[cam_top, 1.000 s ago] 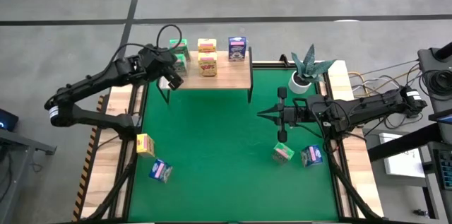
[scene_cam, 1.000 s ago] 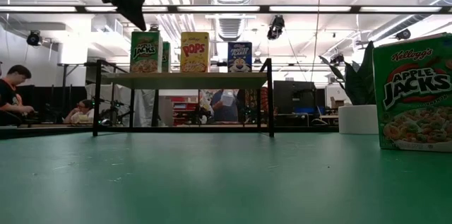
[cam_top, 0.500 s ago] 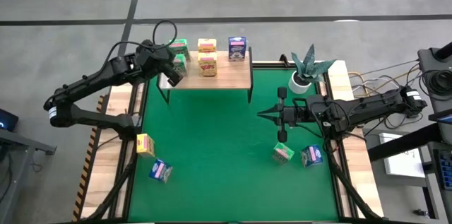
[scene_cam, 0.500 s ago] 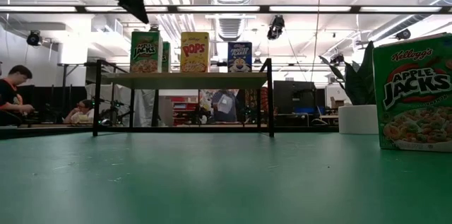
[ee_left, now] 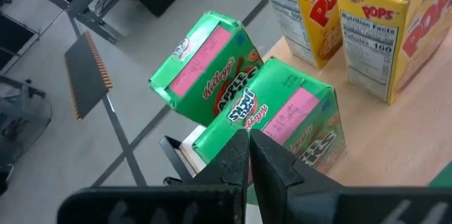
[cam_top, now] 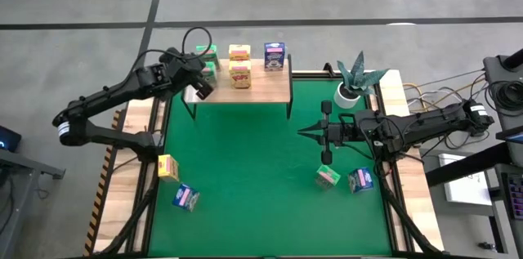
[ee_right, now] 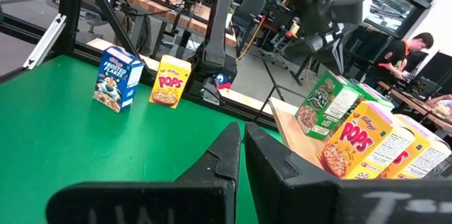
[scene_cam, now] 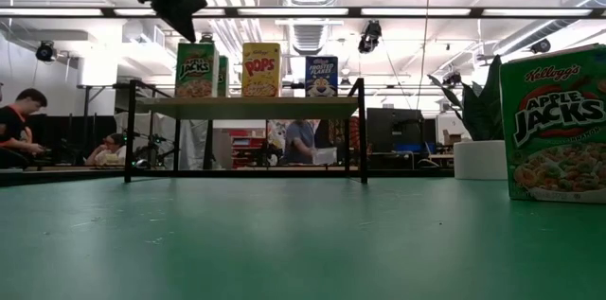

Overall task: Stack cereal on shelf
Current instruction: Put the top green cereal box on the shelf aligned with the other green cereal box, then put the green cereal box on the shelf aligned with the other green cereal boxes

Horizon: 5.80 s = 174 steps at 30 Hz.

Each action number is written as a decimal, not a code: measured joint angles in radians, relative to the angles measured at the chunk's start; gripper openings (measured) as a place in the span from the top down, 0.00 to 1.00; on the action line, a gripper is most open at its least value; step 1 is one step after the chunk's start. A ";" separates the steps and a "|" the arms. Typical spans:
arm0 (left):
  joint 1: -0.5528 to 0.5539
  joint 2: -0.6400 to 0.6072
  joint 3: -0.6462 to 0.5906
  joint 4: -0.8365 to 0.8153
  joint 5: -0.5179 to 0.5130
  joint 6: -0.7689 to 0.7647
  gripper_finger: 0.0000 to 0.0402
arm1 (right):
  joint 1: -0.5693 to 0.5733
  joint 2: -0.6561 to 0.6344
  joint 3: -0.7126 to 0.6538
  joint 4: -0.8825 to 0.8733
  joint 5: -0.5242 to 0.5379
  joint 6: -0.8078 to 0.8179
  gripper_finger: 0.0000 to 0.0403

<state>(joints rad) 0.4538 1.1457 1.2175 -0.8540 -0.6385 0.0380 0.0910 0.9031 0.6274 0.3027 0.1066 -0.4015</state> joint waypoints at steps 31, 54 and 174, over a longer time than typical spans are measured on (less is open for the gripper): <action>-0.002 -0.001 -0.001 0.035 -0.003 0.006 1.00 | 0.000 0.000 0.000 0.000 0.000 0.000 0.97; -0.592 -0.106 -0.025 0.151 -0.008 -0.131 1.00 | 0.010 0.000 0.010 -0.065 -0.002 0.390 0.97; -0.825 -0.445 -0.446 0.675 -0.085 -0.047 1.00 | 0.590 0.381 0.328 -1.191 0.313 1.370 0.63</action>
<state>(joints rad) -0.3714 0.7010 0.7715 -0.1795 -0.7238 -0.0093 0.6809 1.2843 0.9554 -0.8884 0.4198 0.9689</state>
